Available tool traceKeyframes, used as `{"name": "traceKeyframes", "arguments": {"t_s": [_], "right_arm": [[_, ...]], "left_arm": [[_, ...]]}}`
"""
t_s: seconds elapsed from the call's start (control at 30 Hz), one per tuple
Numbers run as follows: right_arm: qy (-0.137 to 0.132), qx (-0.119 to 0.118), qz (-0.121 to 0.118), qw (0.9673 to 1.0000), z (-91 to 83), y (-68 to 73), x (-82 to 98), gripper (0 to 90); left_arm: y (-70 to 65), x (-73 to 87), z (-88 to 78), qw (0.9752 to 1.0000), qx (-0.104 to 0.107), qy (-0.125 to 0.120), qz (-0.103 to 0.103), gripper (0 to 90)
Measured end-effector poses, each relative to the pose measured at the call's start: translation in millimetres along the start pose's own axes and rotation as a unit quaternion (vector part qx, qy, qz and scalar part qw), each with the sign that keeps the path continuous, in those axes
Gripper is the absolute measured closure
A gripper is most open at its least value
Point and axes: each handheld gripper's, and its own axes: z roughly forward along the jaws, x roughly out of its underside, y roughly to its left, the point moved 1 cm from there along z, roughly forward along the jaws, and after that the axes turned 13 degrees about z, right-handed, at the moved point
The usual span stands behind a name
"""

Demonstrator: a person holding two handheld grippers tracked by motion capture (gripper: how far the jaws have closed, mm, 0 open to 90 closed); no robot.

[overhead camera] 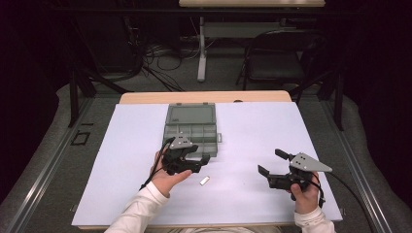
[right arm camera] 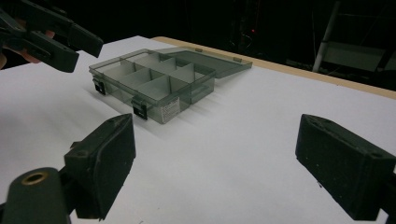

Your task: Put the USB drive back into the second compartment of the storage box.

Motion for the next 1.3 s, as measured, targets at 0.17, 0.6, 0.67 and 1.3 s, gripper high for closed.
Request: {"name": "traceKeyframes", "arguments": {"t_s": [0.17, 0.6, 0.67, 1.3], "right_arm": [[0.004, -0.001, -0.001, 1.0, 0.5, -0.6, 0.4, 12.3], [0.011, 0.001, -0.009, 0.9999, 2.7, -0.3, 1.7, 13.8], [0.013, 0.002, -0.01, 0.9999, 2.5, -0.1, 1.8, 13.9], [0.018, 0.004, -0.018, 0.9997, 3.0, 0.8, 2.8, 14.0]], "left_arm": [[-2.1, 3.4, 3.5, 0.9996, 0.017, 0.018, -0.016, 41.2], [-13.0, 21.9, 18.4, 0.9974, 0.008, 0.065, -0.028, 53.0], [-13.8, 25.6, 21.1, 0.9966, 0.015, 0.075, -0.031, 55.4], [-27.9, 43.8, 35.5, 0.9938, 0.026, 0.1, -0.04, 69.6]]}}
